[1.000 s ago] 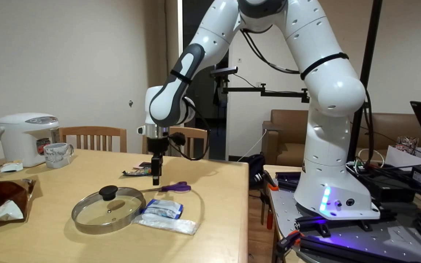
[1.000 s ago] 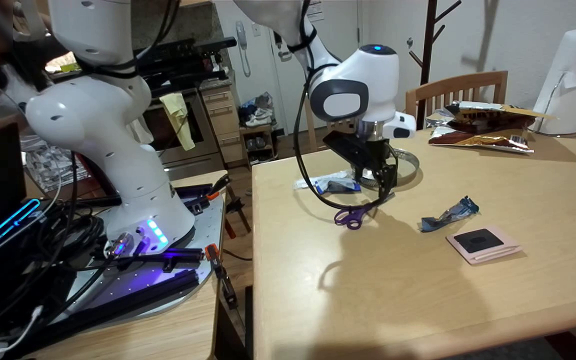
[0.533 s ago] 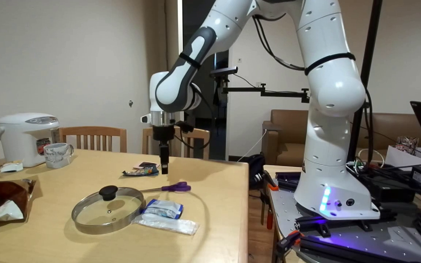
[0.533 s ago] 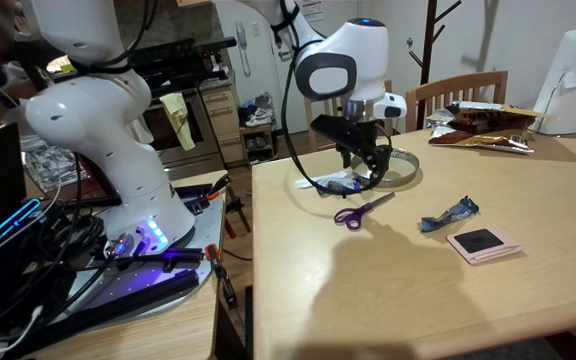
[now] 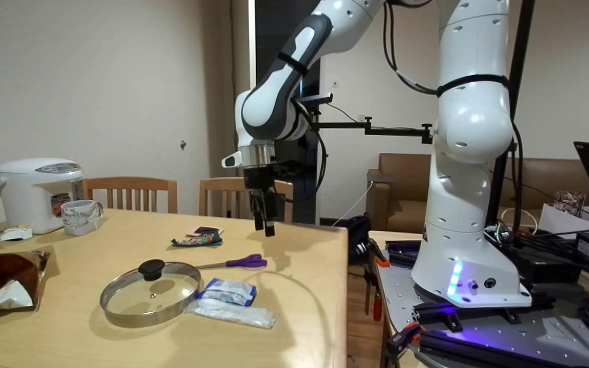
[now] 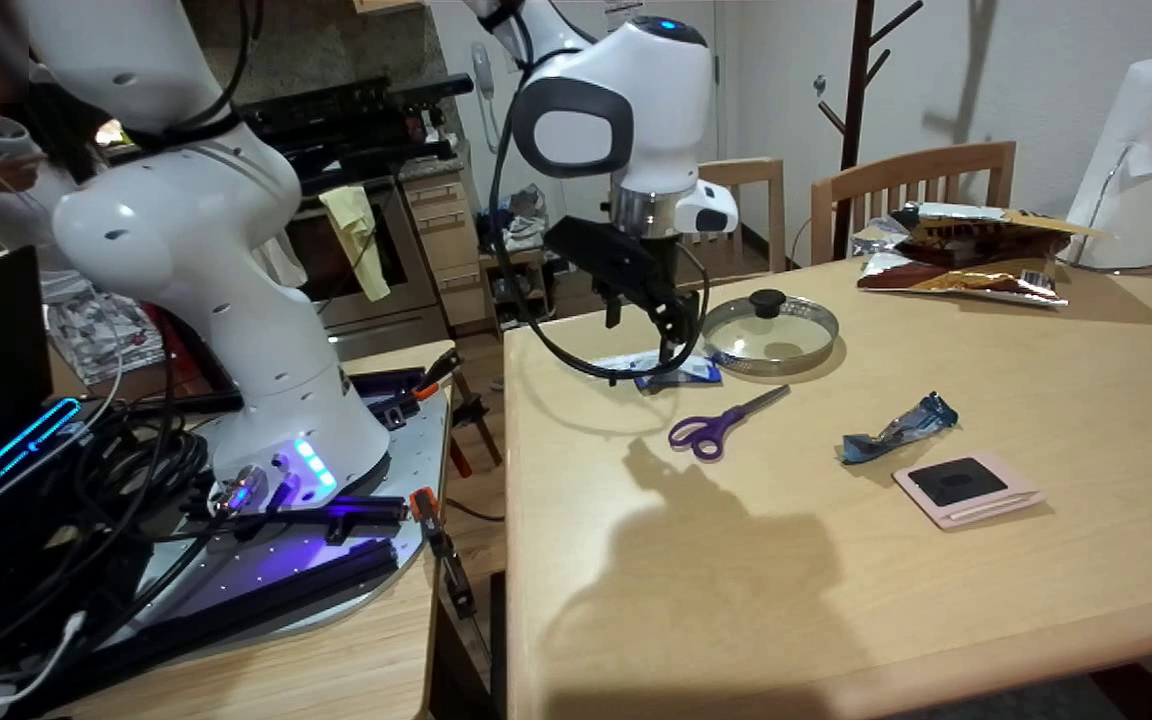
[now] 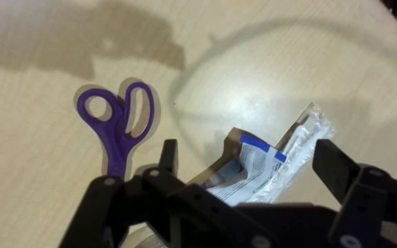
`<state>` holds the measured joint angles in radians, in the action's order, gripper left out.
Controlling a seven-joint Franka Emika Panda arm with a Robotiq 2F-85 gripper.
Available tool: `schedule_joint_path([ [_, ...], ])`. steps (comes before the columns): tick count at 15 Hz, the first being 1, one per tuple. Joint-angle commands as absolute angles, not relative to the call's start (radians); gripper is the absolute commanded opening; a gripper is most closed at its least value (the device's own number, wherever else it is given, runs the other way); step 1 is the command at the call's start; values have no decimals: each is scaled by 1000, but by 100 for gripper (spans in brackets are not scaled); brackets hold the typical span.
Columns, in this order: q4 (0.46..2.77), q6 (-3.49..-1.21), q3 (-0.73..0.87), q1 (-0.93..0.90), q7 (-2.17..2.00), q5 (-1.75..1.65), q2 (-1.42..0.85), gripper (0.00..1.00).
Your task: Place the pair of scissors next to the lid
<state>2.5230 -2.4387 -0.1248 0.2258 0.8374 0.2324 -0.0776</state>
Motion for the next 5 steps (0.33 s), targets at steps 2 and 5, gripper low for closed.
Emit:
schedule_joint_path([
  [2, 2550, -2434, -60, 163, 855, 240, -46, 100],
  [5, 2554, -2433, -59, 161, 856, 240, -40, 100],
])
